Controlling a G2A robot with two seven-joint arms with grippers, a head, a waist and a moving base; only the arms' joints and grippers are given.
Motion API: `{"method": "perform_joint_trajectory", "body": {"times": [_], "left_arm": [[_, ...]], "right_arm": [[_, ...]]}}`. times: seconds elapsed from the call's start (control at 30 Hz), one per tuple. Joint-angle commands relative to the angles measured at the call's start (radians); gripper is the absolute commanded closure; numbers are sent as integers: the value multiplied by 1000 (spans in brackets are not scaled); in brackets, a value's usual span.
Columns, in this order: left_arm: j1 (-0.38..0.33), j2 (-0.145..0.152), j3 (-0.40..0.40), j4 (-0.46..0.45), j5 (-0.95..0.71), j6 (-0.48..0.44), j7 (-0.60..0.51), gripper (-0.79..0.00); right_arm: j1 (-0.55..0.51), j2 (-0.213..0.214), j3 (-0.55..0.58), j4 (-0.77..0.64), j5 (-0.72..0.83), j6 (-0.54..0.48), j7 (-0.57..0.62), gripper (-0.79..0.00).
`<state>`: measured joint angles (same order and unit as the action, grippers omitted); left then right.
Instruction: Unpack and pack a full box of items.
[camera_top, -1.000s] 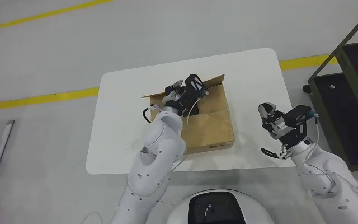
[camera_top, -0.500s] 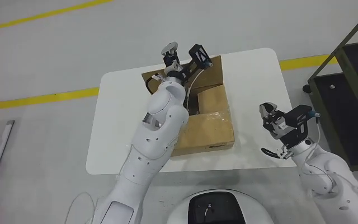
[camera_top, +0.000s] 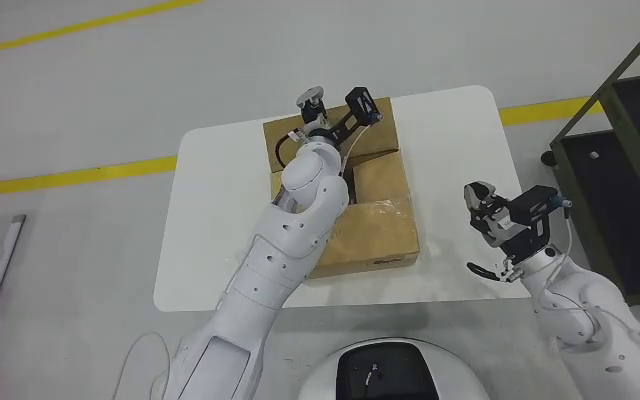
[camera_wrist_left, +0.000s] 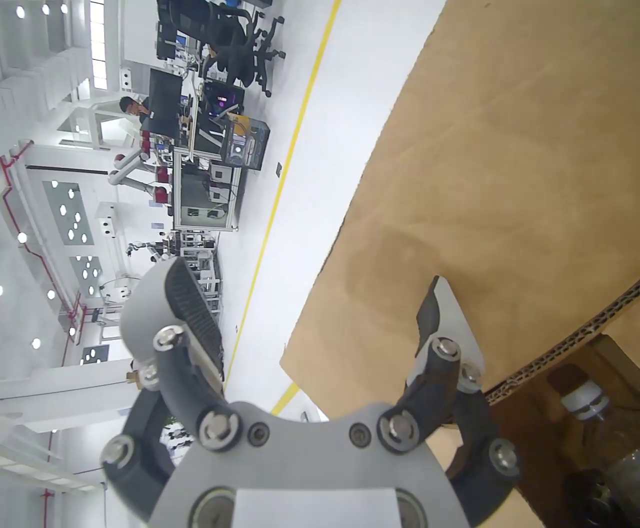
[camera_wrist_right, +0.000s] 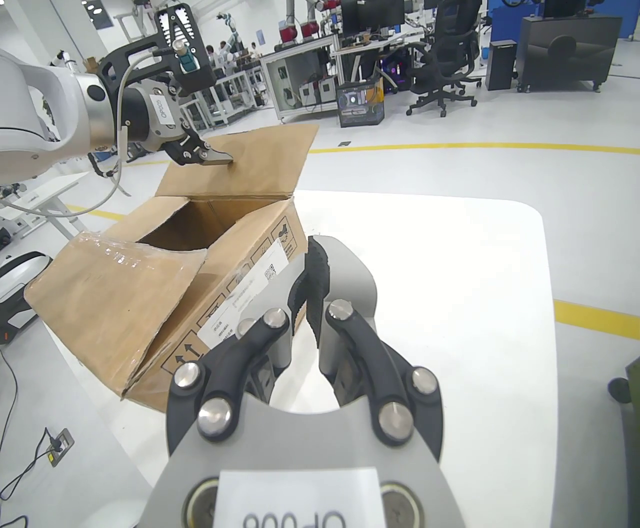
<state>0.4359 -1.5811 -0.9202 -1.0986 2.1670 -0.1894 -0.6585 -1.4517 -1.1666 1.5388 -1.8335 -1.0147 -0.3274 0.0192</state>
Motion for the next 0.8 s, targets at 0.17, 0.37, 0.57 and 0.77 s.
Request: {"method": "perform_joint_trajectory", "body": {"times": [0.17, 0.37, 0.57, 0.77], "left_arm": [[18, 0, -26, -29, 18, 8, 12, -785], [116, 17, -111, -226, -28, -27, -8, -785], [292, 38, -217, -505, -85, -64, -74, -785], [477, 58, -305, -745, -89, -104, -135, -785]], "right_arm": [[6, -1, -1, 1, 13, -3, 0, 0], [15, -1, 29, 7, 174, -55, 9, 0], [50, 5, 64, 32, 361, -160, 110, 0], [92, 16, 56, 57, 497, -281, 255, 0]]}}
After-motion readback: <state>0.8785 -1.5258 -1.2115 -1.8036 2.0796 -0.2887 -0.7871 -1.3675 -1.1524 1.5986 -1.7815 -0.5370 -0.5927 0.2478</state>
